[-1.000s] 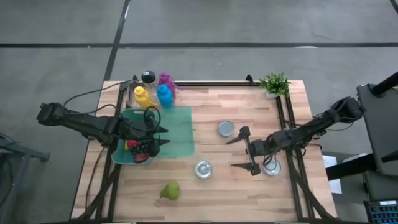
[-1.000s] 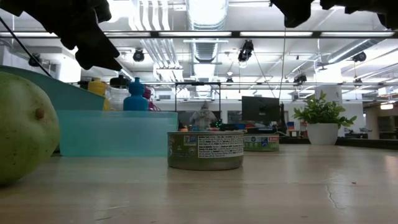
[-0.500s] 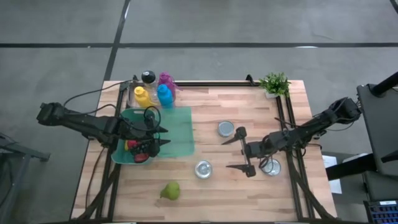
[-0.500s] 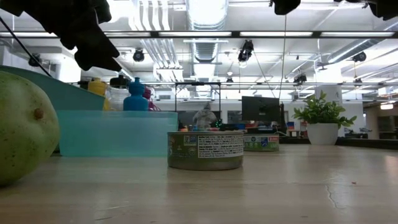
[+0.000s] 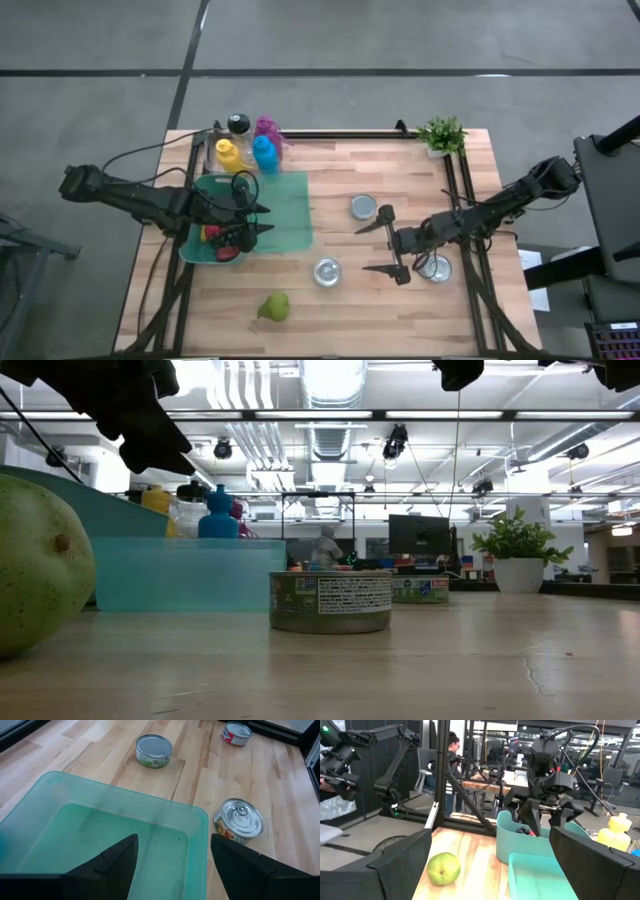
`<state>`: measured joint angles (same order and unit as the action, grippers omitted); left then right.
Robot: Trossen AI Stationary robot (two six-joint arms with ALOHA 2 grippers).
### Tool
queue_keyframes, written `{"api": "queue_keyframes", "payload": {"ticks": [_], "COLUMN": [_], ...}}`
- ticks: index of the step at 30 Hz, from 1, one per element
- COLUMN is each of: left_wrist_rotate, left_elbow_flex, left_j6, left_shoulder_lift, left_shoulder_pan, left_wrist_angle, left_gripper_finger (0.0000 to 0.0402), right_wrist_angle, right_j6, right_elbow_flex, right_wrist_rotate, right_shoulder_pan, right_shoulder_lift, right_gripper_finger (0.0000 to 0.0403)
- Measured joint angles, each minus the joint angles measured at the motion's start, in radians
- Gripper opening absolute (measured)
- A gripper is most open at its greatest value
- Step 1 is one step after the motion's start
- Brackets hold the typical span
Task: Pick & Place Food Item
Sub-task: Put the pear into the green bin
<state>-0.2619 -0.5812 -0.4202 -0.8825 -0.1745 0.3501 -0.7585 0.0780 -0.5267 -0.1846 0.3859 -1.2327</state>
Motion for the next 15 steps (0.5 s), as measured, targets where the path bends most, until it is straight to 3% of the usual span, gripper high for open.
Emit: {"api": "queue_keyframes", "payload": {"ticks": [15], "left_wrist_rotate": [0.000], "left_elbow_flex": [0.000], "left_j6": [0.000], "left_shoulder_lift": [0.000], "left_shoulder_pan": [0.000], "left_wrist_angle": [0.001], "left_gripper_finger": [0.0254], "right_wrist_angle": [0.000], "right_j6": [0.003], "right_elbow_flex": [-0.002], "right_wrist_rotate": [0.001], "right_shoulder_pan": [0.000], "right_shoulder_lift": [-0.007], "right_gripper_finger": [0.0400]}}
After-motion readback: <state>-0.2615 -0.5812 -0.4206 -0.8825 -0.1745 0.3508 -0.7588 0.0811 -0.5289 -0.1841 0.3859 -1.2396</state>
